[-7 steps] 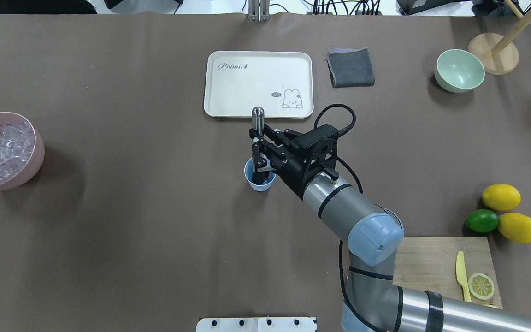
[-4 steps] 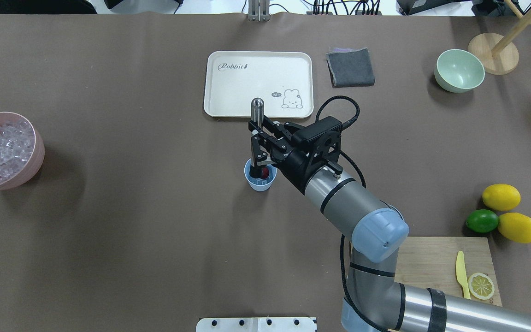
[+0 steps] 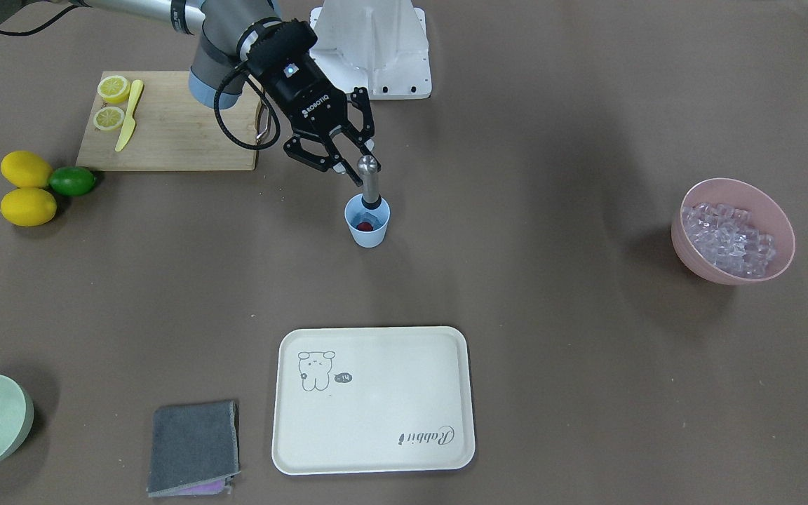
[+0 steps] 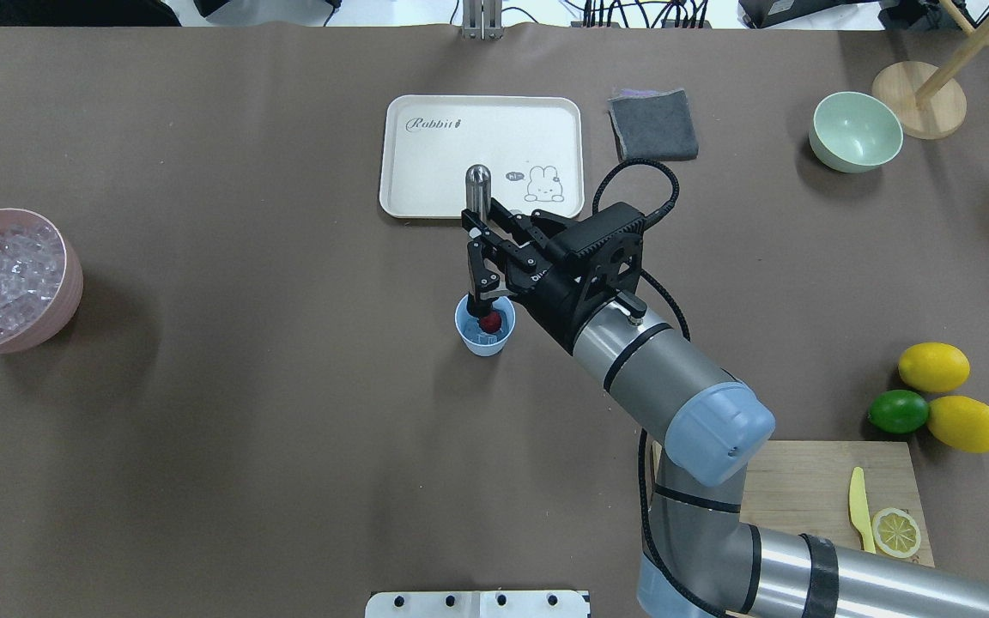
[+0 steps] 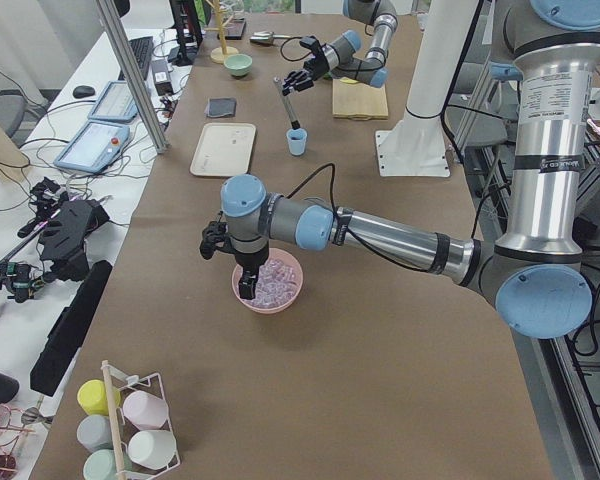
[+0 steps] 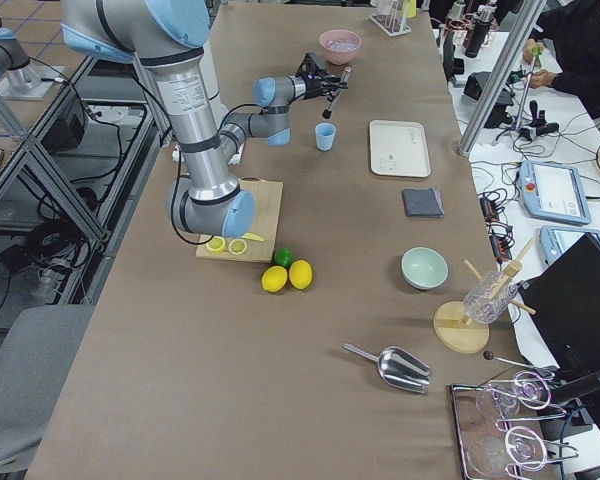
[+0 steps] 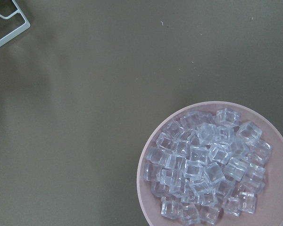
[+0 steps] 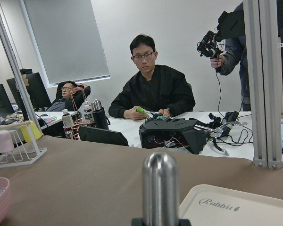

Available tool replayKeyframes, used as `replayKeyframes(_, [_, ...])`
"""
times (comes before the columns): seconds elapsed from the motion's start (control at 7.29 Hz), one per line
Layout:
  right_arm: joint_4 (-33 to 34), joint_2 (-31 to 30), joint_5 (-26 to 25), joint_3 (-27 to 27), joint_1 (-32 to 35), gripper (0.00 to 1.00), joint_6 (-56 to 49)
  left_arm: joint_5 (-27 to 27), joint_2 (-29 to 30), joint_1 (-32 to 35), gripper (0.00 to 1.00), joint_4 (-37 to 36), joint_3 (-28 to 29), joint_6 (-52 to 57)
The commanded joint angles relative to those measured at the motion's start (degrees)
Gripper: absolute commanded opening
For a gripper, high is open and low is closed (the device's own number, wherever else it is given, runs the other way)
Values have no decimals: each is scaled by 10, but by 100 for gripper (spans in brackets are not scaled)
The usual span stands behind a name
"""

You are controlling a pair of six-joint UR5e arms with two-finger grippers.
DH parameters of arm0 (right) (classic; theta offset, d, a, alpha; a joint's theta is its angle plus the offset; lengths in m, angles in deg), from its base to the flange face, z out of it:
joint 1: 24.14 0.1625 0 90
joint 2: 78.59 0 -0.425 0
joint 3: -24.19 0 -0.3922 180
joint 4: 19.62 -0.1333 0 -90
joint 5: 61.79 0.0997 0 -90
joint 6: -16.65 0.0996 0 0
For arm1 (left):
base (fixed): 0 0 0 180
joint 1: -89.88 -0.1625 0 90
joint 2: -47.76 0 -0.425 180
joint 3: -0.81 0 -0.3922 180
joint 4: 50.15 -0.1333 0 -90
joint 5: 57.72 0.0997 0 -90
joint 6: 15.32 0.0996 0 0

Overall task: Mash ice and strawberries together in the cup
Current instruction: 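Press the muddler down into the cup with the right gripper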

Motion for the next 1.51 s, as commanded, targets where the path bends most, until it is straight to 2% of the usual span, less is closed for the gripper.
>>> replayKeyframes(0.0, [-1, 3, 0, -35, -5, 0, 2, 0, -6, 1, 98, 1, -5, 0])
replayKeyframes(1.1, [-1, 3, 1, -37, -9, 0, 3, 0, -12, 1, 98, 1, -13, -1])
replayKeyframes(1.23, [6, 3, 4, 4, 0, 0, 1, 0, -12, 1, 98, 1, -13, -1])
replayKeyframes(1.37, [42, 4, 33, 23, 27, 0, 3, 0, -12, 1, 98, 1, -13, -1])
